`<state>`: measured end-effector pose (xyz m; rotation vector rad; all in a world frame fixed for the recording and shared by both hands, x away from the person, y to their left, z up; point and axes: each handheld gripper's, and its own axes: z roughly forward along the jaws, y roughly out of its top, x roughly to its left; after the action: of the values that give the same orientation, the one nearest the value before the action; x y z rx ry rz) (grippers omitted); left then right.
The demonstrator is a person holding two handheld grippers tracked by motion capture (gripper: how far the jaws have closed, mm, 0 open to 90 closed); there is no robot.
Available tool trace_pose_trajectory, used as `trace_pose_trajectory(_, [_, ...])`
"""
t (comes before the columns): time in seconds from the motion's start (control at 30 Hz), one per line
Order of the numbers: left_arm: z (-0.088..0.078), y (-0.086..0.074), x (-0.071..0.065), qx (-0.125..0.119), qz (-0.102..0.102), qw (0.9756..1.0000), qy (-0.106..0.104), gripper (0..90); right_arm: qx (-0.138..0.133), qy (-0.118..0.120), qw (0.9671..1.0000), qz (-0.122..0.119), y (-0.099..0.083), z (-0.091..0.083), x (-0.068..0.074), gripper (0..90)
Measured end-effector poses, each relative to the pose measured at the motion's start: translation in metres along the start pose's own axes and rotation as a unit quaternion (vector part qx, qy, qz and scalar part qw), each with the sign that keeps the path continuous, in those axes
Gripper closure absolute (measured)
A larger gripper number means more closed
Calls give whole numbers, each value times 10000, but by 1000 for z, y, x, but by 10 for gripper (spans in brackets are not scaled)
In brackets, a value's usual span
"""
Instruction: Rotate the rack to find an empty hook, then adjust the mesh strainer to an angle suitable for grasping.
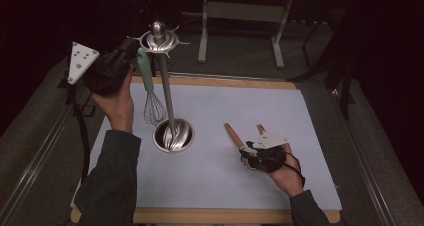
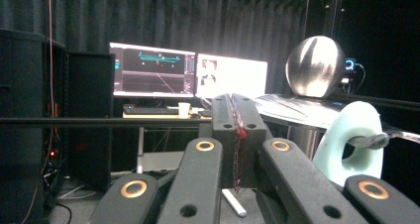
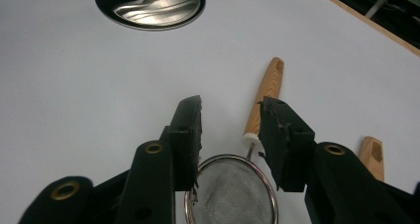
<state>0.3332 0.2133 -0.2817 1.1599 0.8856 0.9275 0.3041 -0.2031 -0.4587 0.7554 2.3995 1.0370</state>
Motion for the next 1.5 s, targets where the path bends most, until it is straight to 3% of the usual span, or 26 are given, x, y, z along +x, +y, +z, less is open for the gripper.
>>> trace_pose_trajectory(0.37, [3, 1, 0, 94, 27, 10000, 1, 900, -16, -71, 10000, -9, 0, -3, -2, 604])
trace_pose_trajectory(0.67, [-6, 1, -2, 156, 317, 9994, 54, 900, 23, -145, 9999, -3, -1, -5, -5, 603])
trace_pose_trajectory(0.87, [-11, -1, 1, 230, 365, 9990, 108, 895, 14, -184, 9998, 67, -3, -7, -9, 602])
trace_pose_trajectory(1.27, [-22, -17, 13, 482, 345, 9981, 183, 878, 20, -175, 9998, 57, -2, -8, -9, 602])
trace_pose_trajectory(1.47, [-31, -32, 20, 710, 316, 9968, 177, 870, 38, -179, 9998, 71, -4, -9, -10, 601])
trace_pose_trajectory(1.5, [-36, -37, 19, 781, 386, 9961, 136, 865, 30, -179, 9998, 64, -4, -9, -10, 601])
